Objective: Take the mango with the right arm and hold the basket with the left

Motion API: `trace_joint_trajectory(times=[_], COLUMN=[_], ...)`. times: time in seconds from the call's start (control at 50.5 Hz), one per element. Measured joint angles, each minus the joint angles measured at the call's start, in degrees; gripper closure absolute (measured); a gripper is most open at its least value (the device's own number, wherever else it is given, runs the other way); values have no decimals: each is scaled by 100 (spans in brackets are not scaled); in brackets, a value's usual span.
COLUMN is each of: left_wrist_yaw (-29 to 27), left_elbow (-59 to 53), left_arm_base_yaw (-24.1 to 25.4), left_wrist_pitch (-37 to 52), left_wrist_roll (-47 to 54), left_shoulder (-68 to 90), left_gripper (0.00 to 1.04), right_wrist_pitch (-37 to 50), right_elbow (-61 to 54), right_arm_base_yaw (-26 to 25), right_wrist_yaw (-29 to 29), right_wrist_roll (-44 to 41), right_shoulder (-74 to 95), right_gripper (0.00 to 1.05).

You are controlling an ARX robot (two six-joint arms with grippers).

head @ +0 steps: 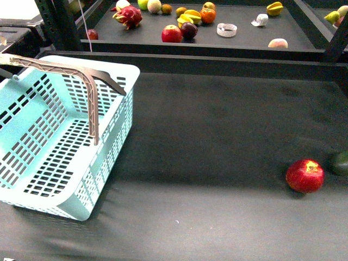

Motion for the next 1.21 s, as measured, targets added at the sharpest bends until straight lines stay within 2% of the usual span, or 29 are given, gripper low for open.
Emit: trace_joint_trajectory(times=[1.108,1.128,1.207], left_wrist_yaw=[-11,-291,-2465], left_elbow=[0,0,0], left_arm_base_yaw=[-2,-101,-824], left_wrist_pitch=[0,39,573], left_wrist_roll=[0,-116,-820], left_shoulder=[0,46,638], left_gripper=[8,8,8], right_wrist_pitch=[0,0,0], right_elbow=[0,0,0], right_arm_base_yaw=[0,0,2], right_wrist_yaw=[0,0,2], right_wrist_roll=[0,2,2], right_shoulder=[0,0,0], right_gripper=[8,8,8])
